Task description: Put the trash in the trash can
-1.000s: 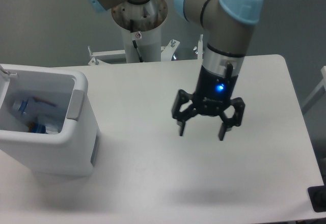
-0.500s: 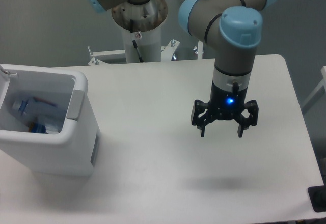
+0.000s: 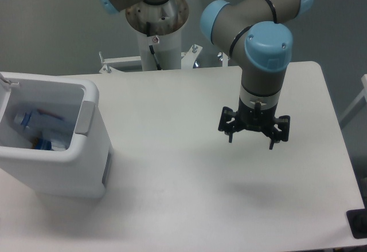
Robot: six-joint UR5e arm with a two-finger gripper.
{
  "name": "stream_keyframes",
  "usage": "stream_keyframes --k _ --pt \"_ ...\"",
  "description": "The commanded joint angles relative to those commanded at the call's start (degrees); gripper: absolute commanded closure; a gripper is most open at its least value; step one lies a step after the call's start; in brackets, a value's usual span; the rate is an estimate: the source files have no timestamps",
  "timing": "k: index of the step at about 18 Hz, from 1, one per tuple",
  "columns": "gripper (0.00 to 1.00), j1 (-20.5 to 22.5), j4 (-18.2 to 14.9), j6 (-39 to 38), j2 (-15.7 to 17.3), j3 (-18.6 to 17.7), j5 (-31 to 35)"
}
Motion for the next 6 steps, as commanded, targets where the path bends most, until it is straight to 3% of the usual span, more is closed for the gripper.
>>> stream_keyframes --k 6 --pt "0.00 -0.1 -0.4 1.4 0.0 -0.3 1.9"
